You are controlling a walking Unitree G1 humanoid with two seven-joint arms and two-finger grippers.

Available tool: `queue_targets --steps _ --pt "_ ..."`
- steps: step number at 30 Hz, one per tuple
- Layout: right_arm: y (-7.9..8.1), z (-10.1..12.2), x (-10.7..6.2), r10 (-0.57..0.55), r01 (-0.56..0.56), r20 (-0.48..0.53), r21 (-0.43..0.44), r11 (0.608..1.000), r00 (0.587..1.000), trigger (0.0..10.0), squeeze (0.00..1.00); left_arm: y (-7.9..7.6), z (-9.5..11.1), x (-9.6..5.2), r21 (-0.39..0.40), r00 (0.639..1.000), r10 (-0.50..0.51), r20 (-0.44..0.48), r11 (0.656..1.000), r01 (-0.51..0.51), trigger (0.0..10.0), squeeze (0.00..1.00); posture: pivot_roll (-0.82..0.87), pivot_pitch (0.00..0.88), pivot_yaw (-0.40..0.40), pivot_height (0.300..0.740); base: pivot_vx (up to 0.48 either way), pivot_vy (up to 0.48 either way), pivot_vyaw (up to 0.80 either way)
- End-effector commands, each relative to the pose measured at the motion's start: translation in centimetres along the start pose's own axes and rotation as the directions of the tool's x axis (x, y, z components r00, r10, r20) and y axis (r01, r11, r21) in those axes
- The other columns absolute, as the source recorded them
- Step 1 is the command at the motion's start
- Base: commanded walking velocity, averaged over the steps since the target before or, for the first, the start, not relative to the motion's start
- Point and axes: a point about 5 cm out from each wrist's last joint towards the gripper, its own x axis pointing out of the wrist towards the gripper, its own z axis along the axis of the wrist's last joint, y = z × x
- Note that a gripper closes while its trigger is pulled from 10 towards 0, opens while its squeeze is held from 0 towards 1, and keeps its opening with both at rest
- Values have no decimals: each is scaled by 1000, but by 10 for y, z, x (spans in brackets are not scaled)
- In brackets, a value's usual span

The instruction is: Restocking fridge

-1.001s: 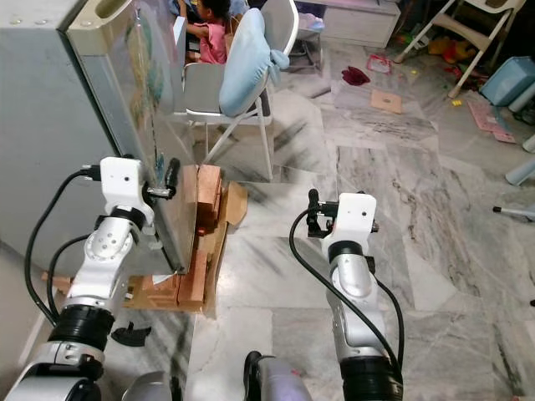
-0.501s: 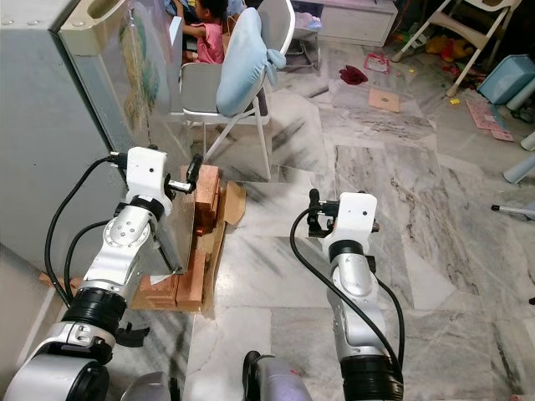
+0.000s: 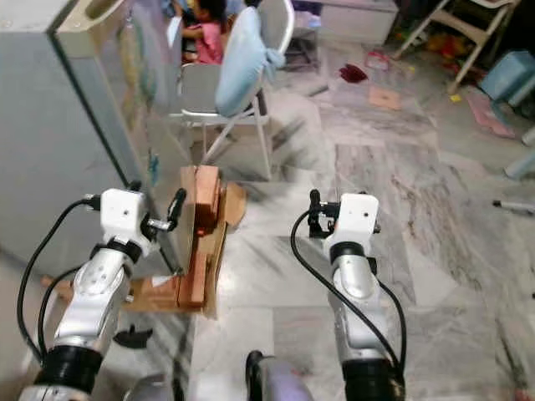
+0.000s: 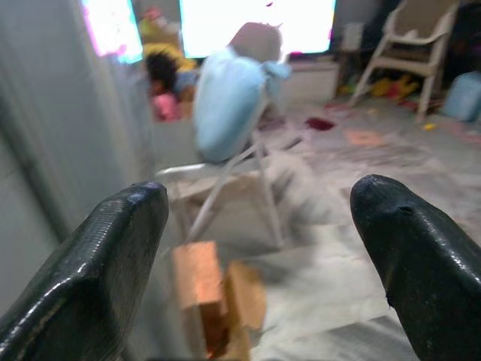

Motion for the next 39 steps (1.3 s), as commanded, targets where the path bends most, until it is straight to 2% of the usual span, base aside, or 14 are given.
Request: queue_targets --steps 1,5,7,8,11,18,22,23,26,29,34,35,37,39 --pt "-5 1 0 -16 16 -3 -8 1000 1000 10000 0 -7 7 -2 -12 999 -31 25 999 31 10000 0 2 112 -70 740 405 0 -450" --pt "-8 1 -2 -20 20 -3 -10 1000 1000 10000 0 -14 7 -18 -15 998 -53 21 998 54 10000 0 1 111 -69 740 405 0 0" --pt "-8 1 -2 -21 21 -3 -11 1000 1000 10000 0 -15 6 -21 -15 998 -56 19 998 56 10000 0 1 111 -69 740 405 0 0" --pt "-10 0 -4 -27 27 -6 -17 1000 1000 10000 0 -13 6 -27 -13 999 -52 7 999 52 10000 0 0 111 -67 740 405 0 0" --pt "-12 -1 -5 -31 31 -9 -18 999 999 10000 0 -7 7 -32 -13 1000 -25 -3 1000 25 10000 0 -2 112 -67 740 388 0 0" --pt "-12 -1 -5 -35 35 -12 -20 999 999 10000 0 3 11 -38 0 1000 16 -5 1000 -16 10000 0 9 113 -66 740 311 0 0" --pt "-12 -3 -6 -33 32 -17 -22 999 999 10000 0 11 11 -43 15 997 77 -22 997 -77 10000 0 17 118 -66 740 69 0 0" --pt "-12 -3 -6 -33 32 -21 -23 999 999 10000 0 19 9 -47 22 987 156 -42 988 -155 10000 0 18 120 -66 740 0 0 0" --pt "-12 -3 -7 -34 34 -23 -23 999 999 10000 0 34 6 -49 29 962 269 -52 963 -267 10000 0 15 122 -68 740 0 0 0" --pt "-12 -4 -8 -34 34 -27 -22 999 999 10000 0 40 6 -50 25 948 311 -59 950 -310 10000 0 12 123 -68 740 0 0 0" --pt "-13 -5 -8 -35 34 -35 -22 999 999 10000 0 39 5 -52 -17 964 255 -77 966 -257 10000 0 16 127 -68 740 0 0 0" --pt "-13 -6 -9 -32 32 -40 -23 999 999 10000 0 32 2 -55 -46 977 185 -102 981 -190 10000 0 19 129 -68 740 0 0 0" --pt "-13 -6 -9 -30 29 -43 -24 999 999 10000 0 26 -1 -58 -68 986 118 -121 990 -127 10000 0 19 129 -68 740 0 0 0" --pt "-12 -7 -9 -28 27 -48 -24 999 998 10000 0 25 -5 -65 -35 986 94 -136 994 -100 10000 0 21 132 -68 740 0 0 0"
